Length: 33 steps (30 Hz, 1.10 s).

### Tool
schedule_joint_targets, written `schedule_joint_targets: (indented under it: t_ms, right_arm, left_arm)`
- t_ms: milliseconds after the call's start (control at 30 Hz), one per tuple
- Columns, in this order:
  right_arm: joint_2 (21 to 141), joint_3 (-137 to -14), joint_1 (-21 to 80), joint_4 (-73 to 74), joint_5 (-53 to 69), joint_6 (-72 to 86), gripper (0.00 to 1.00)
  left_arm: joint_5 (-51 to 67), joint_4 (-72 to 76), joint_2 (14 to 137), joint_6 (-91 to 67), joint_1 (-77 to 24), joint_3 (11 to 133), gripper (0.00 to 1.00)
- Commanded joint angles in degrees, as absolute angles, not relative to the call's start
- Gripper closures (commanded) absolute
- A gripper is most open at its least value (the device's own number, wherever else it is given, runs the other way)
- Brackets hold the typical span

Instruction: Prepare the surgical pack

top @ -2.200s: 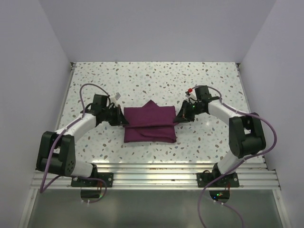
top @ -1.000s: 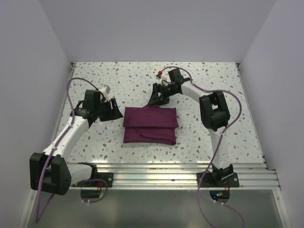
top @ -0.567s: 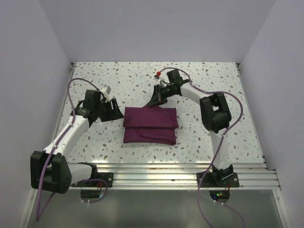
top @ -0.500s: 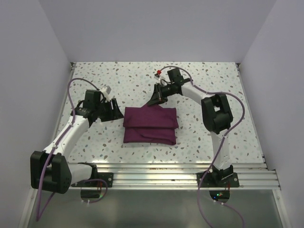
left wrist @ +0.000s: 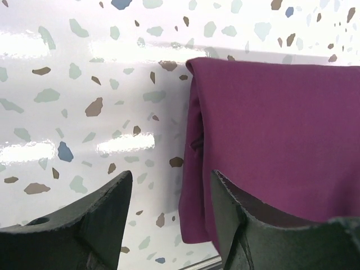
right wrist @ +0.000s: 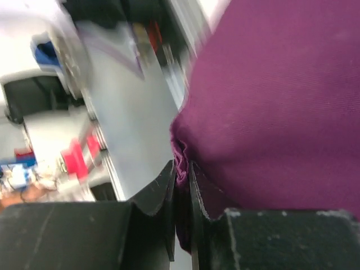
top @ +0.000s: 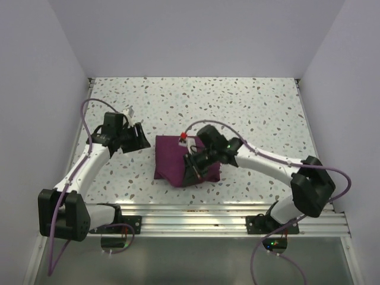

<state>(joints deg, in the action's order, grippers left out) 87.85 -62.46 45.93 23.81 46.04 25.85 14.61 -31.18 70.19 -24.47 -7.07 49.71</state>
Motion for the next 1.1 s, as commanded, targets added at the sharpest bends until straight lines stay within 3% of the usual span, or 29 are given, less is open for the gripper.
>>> schedule_joint_targets:
  t_ms: [0,67,100,167,367,500,567,600,700,900,1067]
  right_arm:
    - [83.68,-48.02,51.22,17.08,41.84,34.00,0.66]
    - [79.31,-45.36,51.50,20.19,37.66,32.28,0.40]
    - [76.84,-46.57,50.89,23.26,34.22,30.69,0.21]
    - [72.01,-51.65,48.88,28.56,27.11,28.57,0.05]
    - [74.96,-62.83,35.43,37.34,20.41,28.91,0.02]
    - [72.44,-57.50,32.27,37.63,17.13,32.60,0.28]
    - [70.32,-51.87,31.47,36.39,18.01,35.67,0.54]
    - [69.27,-50.03,31.46,35.60,18.54,36.47,0.77]
    - [64.10,-42.03,31.47,33.24,21.44,40.94,1.00]
    - [57.48,-26.82,31.46,20.68,19.60,50.96,1.00]
    - [61.87,-22.16,31.46,12.34,20.30,54.66,1.00]
  left_arm:
    - [13.71,-32.43,70.75,-25.14,-6.50,51.77,0.38]
    - [13.71,-33.74,71.89,-25.31,-6.50,52.03,0.37]
    - [13.71,-34.62,72.42,-25.31,-6.50,52.38,0.37]
    - [13.89,-35.68,73.56,-25.40,-6.50,52.30,0.37]
    - [14.76,-35.33,74.62,-27.77,-6.68,49.93,0.39]
    - [13.80,-37.09,76.28,-30.32,-6.68,49.57,0.48]
    - [13.72,-37.18,76.38,-31.63,-6.68,48.52,0.53]
    - [13.71,-37.26,76.46,-32.86,-6.68,48.17,0.54]
    - [14.76,-37.00,78.12,-33.83,-6.68,46.15,0.60]
    - [17.05,-35.77,83.67,-34.36,-9.40,44.47,0.68]
    - [14.18,-36.99,83.07,-36.38,-10.81,44.56,0.66]
